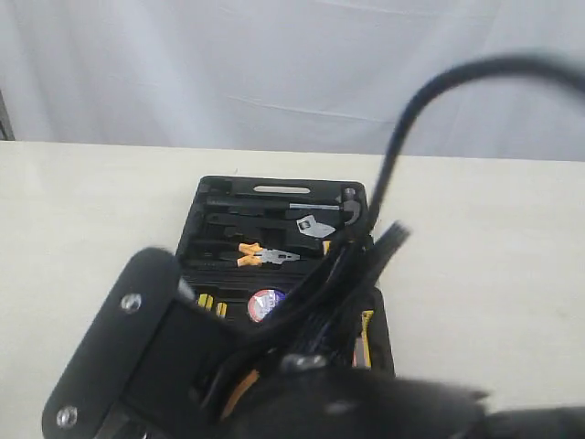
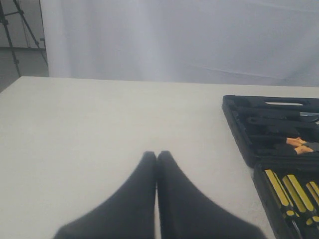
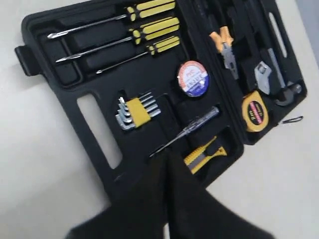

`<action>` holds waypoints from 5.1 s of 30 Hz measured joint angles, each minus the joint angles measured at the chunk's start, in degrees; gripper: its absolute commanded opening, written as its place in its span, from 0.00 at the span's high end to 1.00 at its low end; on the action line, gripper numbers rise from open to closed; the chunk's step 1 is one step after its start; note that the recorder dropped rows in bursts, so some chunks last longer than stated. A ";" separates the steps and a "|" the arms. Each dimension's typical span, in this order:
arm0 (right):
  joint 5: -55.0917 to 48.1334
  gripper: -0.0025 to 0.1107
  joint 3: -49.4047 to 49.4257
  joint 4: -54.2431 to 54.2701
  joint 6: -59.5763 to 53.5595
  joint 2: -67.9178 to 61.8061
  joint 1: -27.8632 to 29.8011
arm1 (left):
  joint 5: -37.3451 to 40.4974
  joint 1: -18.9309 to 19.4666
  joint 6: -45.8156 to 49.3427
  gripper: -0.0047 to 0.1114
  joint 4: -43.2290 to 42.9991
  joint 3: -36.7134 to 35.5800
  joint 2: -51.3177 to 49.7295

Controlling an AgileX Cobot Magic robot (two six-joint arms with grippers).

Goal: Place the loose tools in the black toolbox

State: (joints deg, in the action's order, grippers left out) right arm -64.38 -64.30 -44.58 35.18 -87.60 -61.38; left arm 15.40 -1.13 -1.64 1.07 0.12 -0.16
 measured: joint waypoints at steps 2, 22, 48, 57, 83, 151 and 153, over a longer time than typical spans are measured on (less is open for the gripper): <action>2.62 0.98 2.03 0.79 0.19 -2.70 0.00 | 0.00 0.00 0.00 0.96 0.00 0.00 0.00; 13.56 0.47 9.11 1.49 2.56 -5.11 -1.61 | 0.00 0.00 0.00 0.96 0.00 0.00 0.00; 17.71 0.31 9.11 -5.81 4.05 -19.19 0.88 | 0.00 0.00 0.00 0.96 0.00 0.00 0.00; 17.78 0.31 9.11 -9.78 4.96 -23.02 1.66 | 0.00 0.00 0.00 0.96 0.00 0.00 0.00; 15.68 0.98 9.03 -17.65 9.42 -27.54 2.90 | 0.00 0.00 0.00 0.96 0.00 0.00 0.00; 14.79 0.98 -11.28 25.99 -63.59 -1.28 27.37 | 0.00 0.00 0.00 0.96 0.00 0.00 0.00; 16.12 0.98 -12.45 29.17 -66.66 -2.96 30.38 | 0.00 0.00 0.00 0.96 0.00 0.00 0.00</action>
State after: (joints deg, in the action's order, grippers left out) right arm -48.26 -76.75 -15.41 -31.48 -90.56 -30.99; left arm 15.40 -1.13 -1.64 1.07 0.12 -0.16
